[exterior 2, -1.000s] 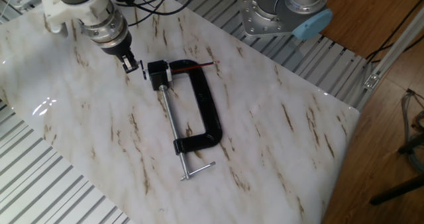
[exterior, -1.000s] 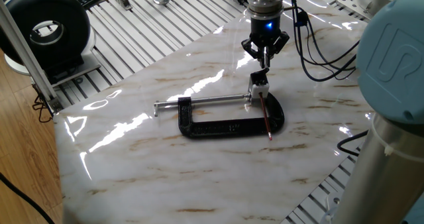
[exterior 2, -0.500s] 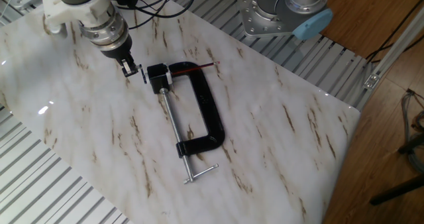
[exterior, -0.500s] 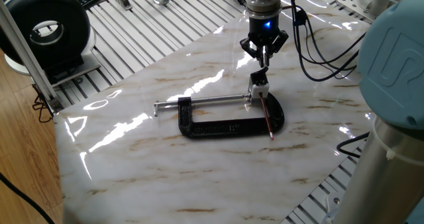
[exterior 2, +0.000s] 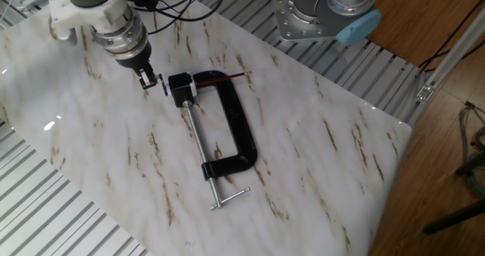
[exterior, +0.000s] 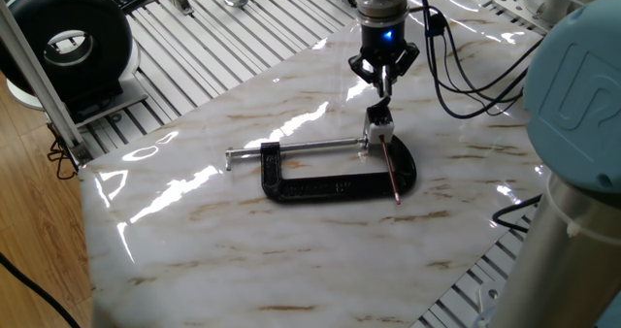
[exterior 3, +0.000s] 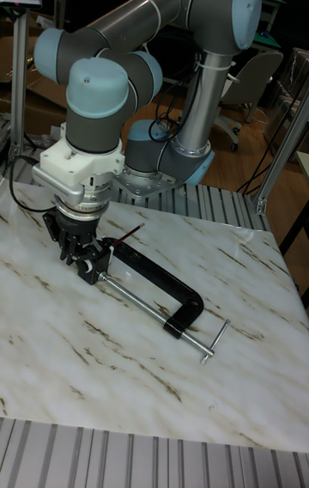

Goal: Sharpen the pencil with a pencil sharpener

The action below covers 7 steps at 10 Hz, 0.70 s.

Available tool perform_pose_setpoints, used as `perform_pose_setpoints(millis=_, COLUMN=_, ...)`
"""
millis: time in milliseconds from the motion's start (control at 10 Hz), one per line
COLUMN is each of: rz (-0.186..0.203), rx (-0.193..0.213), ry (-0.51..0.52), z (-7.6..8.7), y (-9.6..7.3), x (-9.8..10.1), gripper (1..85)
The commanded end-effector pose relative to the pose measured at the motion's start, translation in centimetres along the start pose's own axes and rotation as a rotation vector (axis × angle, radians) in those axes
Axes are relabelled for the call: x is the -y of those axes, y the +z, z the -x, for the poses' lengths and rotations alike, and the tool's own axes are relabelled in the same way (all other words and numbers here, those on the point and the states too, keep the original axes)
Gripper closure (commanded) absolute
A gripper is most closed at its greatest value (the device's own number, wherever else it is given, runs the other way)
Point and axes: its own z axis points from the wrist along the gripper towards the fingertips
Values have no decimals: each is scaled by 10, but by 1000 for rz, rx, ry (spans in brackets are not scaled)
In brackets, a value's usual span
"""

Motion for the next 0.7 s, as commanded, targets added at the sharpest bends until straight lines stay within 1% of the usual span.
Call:
perform_pose_setpoints(millis=0, rz=31, rx=14, ry=4, z=3, y=-2, x=-9, gripper=847)
perform_pose_setpoints(millis=600, rz=37, rx=18, ry=4, z=3, y=-4, x=-8, gripper=847)
